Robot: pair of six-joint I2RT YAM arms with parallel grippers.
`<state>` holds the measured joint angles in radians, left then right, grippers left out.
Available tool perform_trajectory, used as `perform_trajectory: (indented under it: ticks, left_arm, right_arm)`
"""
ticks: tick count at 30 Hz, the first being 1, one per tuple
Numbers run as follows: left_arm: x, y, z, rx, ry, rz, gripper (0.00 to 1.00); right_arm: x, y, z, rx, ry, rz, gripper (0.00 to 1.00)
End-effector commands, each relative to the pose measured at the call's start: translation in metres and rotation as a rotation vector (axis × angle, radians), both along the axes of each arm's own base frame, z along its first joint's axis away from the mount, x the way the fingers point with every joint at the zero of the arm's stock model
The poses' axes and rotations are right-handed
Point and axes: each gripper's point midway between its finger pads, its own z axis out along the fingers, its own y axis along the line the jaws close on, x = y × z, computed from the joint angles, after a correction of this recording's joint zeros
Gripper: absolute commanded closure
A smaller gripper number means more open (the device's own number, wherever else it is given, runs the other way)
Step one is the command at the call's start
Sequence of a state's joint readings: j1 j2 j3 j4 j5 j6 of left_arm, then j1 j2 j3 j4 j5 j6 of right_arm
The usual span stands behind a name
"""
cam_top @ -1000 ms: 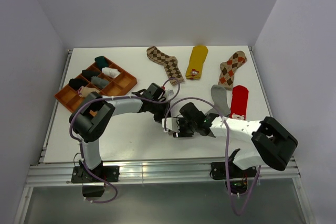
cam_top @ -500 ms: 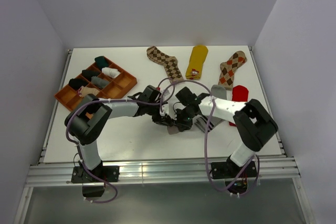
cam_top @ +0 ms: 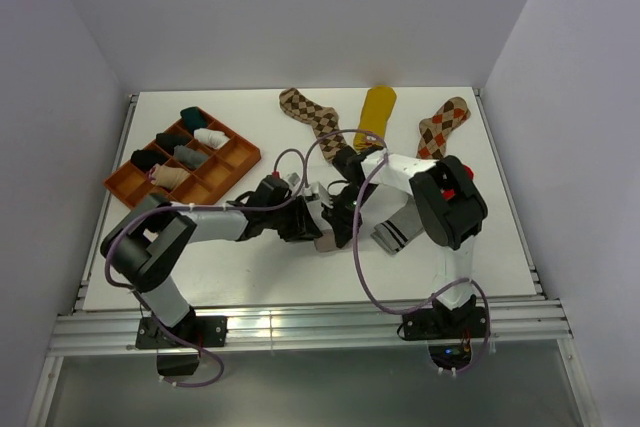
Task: Roll the socks
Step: Roll the sock at the center of the board.
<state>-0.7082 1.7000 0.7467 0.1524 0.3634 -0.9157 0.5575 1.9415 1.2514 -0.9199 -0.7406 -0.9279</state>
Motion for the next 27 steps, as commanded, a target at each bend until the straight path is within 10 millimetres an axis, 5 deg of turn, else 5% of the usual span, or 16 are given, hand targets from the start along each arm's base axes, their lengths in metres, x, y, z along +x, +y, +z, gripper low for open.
perform_trajectory:
  ticks: [1, 11, 27]
  left_arm:
    - [0.006, 0.004, 0.017, 0.006, -0.147, -0.004, 0.58]
    - [0.009, 0.010, 0.042, -0.014, -0.295, -0.035, 0.47]
    - [-0.007, -0.004, 0.039, 0.112, -0.404, -0.184, 0.43]
  right_arm:
    - [0.001, -0.030, -0.017, -0.182, 0.113, -0.112, 0.80]
    - [0.013, -0.033, -0.025, -0.245, 0.149, -0.150, 0.80]
    - [0.017, -0.031, -0.032, -0.291, 0.228, -0.164, 0.80]
